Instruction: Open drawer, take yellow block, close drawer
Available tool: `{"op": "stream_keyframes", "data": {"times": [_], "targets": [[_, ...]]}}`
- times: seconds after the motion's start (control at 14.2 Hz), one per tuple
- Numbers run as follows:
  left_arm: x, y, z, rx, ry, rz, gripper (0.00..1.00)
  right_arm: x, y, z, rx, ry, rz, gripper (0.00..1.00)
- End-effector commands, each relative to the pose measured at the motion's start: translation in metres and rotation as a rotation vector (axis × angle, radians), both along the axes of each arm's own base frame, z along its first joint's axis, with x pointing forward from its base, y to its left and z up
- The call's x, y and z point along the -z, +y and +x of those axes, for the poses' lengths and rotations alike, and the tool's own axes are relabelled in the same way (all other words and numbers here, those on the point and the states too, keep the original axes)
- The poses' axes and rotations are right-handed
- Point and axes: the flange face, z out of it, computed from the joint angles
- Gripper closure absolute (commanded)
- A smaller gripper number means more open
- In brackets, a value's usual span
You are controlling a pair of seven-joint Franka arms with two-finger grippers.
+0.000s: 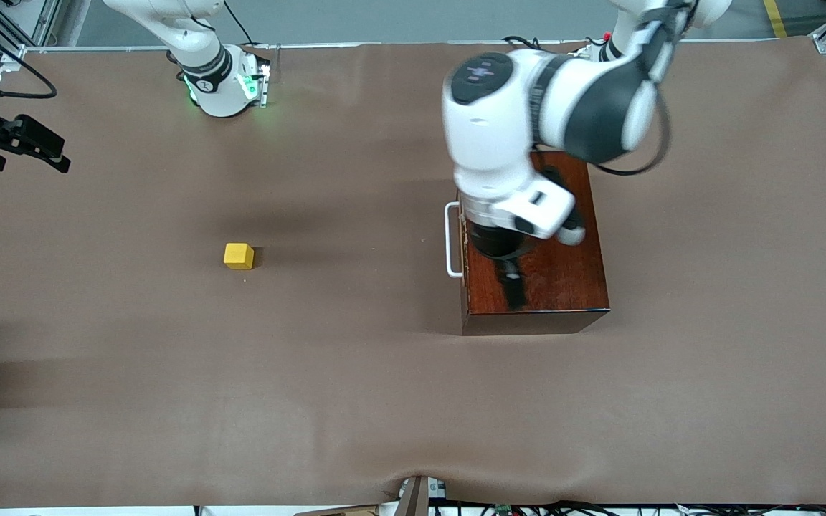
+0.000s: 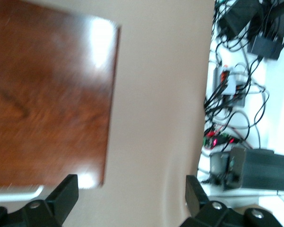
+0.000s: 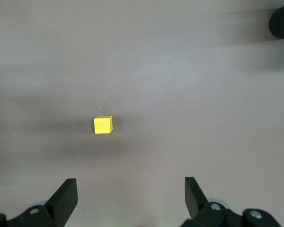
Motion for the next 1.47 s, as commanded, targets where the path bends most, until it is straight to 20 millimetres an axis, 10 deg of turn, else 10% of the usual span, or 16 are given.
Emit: {"op": "stream_keyframes", "data": {"times": [0.0, 0.49, 1.12, 1.4], "targets": [[-0.026, 0.086, 0.034, 0.003, 0.034, -0.030, 0.00, -0.004, 0.001, 0.002, -0.011, -0.006, 0.018, 0.00], [-0.062, 0.280, 0.070, 0.145, 0.112, -0.109, 0.00, -0.003, 0.006, 0.002, -0.020, -0.004, 0.018, 0.00], [-0.094, 0.359, -0.011, 0.586, 0.273, -0.021, 0.00, -0.001, 0.005, 0.004, -0.019, -0.001, 0.018, 0.00], [-0.112, 0.361, -0.030, 0.813, 0.309, 0.016, 0.00, 0.000, 0.007, 0.004, -0.023, 0.002, 0.018, 0.00]]}}
